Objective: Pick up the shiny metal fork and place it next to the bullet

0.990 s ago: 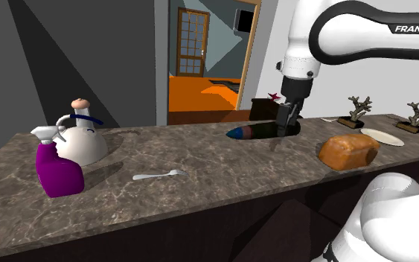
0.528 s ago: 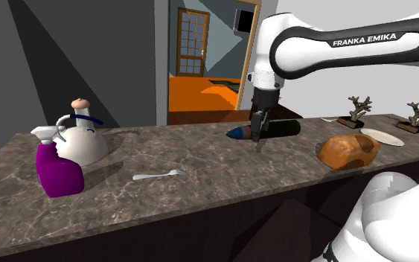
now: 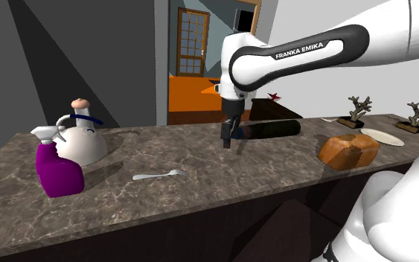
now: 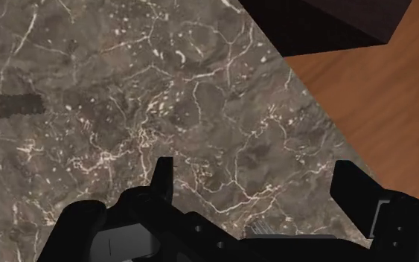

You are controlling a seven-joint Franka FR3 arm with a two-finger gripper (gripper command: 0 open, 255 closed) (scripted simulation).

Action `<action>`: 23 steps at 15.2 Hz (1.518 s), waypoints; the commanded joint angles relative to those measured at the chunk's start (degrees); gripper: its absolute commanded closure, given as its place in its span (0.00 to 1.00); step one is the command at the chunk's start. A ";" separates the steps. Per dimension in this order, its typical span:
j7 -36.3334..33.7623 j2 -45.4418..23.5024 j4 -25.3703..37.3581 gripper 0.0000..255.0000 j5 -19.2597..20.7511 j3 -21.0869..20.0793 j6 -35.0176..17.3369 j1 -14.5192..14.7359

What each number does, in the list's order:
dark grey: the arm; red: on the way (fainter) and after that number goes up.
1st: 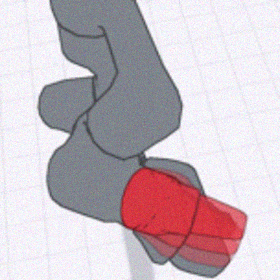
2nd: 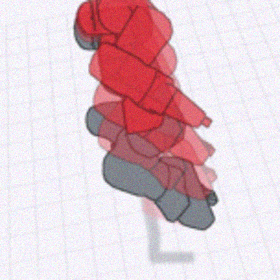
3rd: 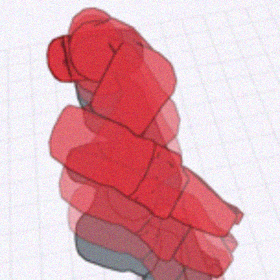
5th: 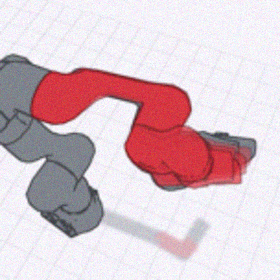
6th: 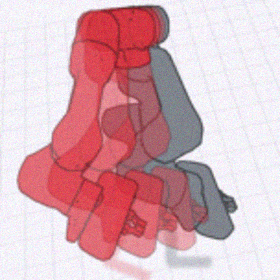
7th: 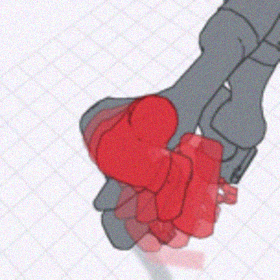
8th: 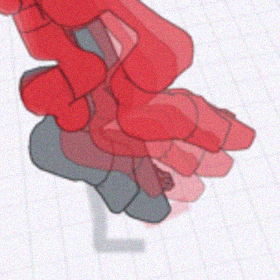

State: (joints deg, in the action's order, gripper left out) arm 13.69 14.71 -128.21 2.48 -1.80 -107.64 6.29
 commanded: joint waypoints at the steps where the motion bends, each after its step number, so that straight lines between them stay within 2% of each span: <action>1: 1.44 -4.13 2.34 0.00 -0.48 -0.34 -1.53 0.69; 9: 6.45 -20.70 13.99 0.00 -1.79 -2.53 -5.31 3.13; 18: 11.07 -39.09 31.16 0.00 -1.58 -5.62 -5.17 6.18; 23: 11.02 -40.02 29.30 0.00 -1.47 -5.59 -7.95 6.26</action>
State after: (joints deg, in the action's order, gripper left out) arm 24.71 -25.07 -98.46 0.99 -7.39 -114.89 12.52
